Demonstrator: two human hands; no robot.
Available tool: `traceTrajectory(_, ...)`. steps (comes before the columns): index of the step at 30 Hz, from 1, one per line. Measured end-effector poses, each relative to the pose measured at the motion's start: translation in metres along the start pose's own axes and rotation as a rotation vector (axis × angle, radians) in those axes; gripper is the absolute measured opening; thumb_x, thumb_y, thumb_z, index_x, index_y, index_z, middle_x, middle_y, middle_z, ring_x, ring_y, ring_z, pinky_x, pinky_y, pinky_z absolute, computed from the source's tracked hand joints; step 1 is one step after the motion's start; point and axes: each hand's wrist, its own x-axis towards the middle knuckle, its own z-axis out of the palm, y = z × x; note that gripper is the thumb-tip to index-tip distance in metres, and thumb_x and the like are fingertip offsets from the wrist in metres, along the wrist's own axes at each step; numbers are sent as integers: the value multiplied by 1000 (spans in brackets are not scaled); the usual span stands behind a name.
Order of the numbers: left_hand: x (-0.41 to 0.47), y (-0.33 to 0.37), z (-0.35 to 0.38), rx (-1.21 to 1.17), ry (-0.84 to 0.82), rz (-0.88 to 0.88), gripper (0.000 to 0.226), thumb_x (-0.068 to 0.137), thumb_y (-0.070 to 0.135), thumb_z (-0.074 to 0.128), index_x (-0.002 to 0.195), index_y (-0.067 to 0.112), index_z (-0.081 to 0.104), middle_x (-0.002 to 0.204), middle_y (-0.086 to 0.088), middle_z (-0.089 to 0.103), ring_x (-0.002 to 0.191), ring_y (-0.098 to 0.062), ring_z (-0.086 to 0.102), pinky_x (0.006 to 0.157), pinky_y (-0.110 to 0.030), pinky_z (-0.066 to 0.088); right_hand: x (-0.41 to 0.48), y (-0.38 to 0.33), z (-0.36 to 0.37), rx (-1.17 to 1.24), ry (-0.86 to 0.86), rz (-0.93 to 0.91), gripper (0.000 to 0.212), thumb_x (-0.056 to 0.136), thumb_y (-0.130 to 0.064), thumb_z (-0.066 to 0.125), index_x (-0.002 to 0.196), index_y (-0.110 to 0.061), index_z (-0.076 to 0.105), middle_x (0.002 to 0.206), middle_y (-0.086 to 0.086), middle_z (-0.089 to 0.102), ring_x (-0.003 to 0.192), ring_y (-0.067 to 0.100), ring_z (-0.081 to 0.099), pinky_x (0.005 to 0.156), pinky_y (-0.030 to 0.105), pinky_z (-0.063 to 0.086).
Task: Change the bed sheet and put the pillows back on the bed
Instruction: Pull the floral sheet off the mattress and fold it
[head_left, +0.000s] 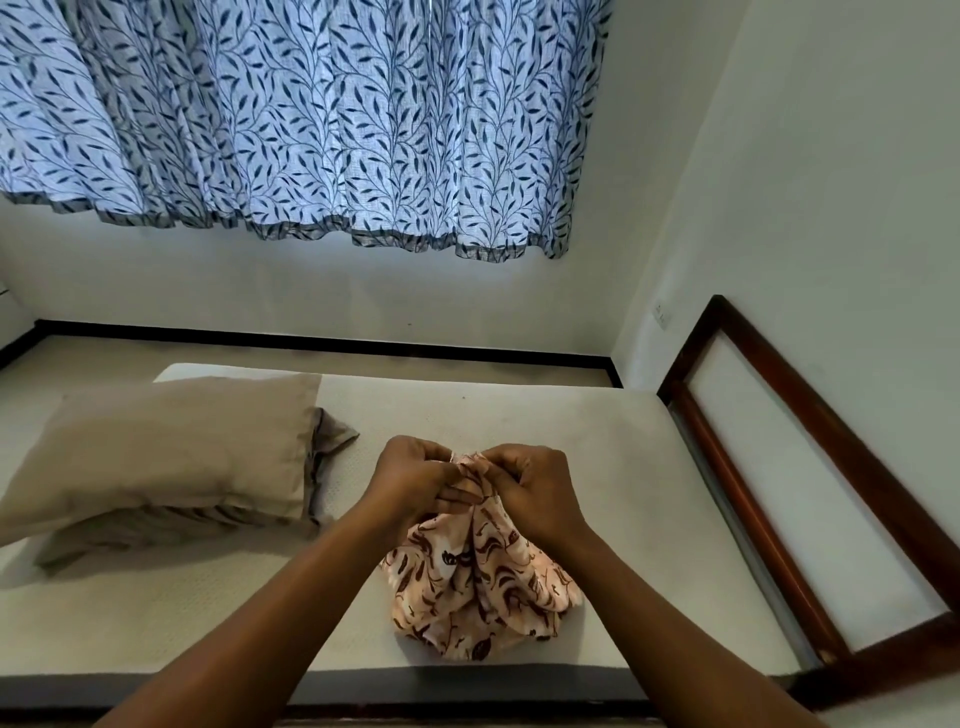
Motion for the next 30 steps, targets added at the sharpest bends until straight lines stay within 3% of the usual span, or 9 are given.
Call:
traceTrajectory(5, -3, 9, 3, 19, 21, 25, 44, 95, -9, 59, 135, -5, 42, 84, -32, 72, 71, -36, 75, 57, -38, 63, -3, -6, -3, 44, -27, -49, 19, 96, -24, 70, 109, -15, 79, 96, -5, 78, 85, 3, 71, 75, 21, 60)
traceTrajectory(9, -7, 23, 0, 38, -27, 38, 38, 96, -9, 49, 130, 6, 45, 88, -31, 71, 66, -32, 75, 58, -38, 63, -3, -3, -13, 102, -65, -37, 36, 80, -26, 87, 111, -13, 77, 101, -4, 77, 91, 5, 73, 81, 24, 61)
traceTrajectory(11, -5, 26, -1, 32, -88, 13, 57, 96, -7, 48, 149, 8, 33, 96, -31, 72, 77, -35, 76, 66, -39, 64, 1, -1, -16, 92, 4, -96, 24, 78, -13, 87, 100, -9, 79, 91, -3, 77, 82, 7, 74, 75, 28, 62)
traceTrajectory(14, -2, 33, -2, 136, -177, 42, 64, 97, -3, 49, 154, 12, 27, 96, -20, 76, 87, -29, 76, 74, -37, 63, 14, 2, -27, 175, 33, -60, 16, 79, -5, 84, 94, -6, 78, 88, 0, 77, 79, 14, 75, 72, 37, 64)
traceTrajectory(18, 9, 52, -13, 351, -180, 303, 41, 99, 1, 54, 138, 12, 52, 95, -7, 79, 88, -23, 76, 82, -39, 63, 32, -3, -55, 317, -37, 105, 23, 80, -2, 82, 102, -6, 73, 92, 5, 78, 85, 21, 76, 77, 39, 63)
traceTrajectory(22, 16, 65, -9, 545, -283, 586, 41, 87, 15, 77, 126, 23, 65, 112, 7, 74, 109, -8, 68, 94, -35, 58, 49, -14, -83, 422, -105, 162, 30, 84, -2, 78, 110, -10, 67, 98, 10, 76, 93, 25, 74, 80, 38, 62)
traceTrajectory(24, 19, 68, 3, 577, -361, 633, 34, 88, 14, 76, 120, 22, 68, 110, 4, 74, 107, -10, 68, 91, -33, 58, 58, -22, -95, 450, -113, 127, 28, 86, -2, 77, 110, -10, 66, 101, 11, 75, 96, 28, 73, 81, 39, 61)
traceTrajectory(27, 26, 73, 16, 506, -403, 695, 13, 92, 11, 71, 104, 11, 74, 97, -8, 75, 95, -24, 71, 88, -43, 61, 67, -35, -113, 518, -134, 99, 24, 89, 2, 71, 110, -8, 64, 99, 14, 74, 90, 27, 72, 77, 36, 60)
traceTrajectory(30, 27, 75, 29, 400, -417, 715, 11, 93, 14, 70, 98, 8, 77, 92, -9, 76, 90, -27, 74, 80, -40, 62, 70, -38, -133, 598, -128, 95, 24, 91, 2, 68, 113, -7, 62, 97, 15, 72, 88, 26, 70, 76, 35, 59)
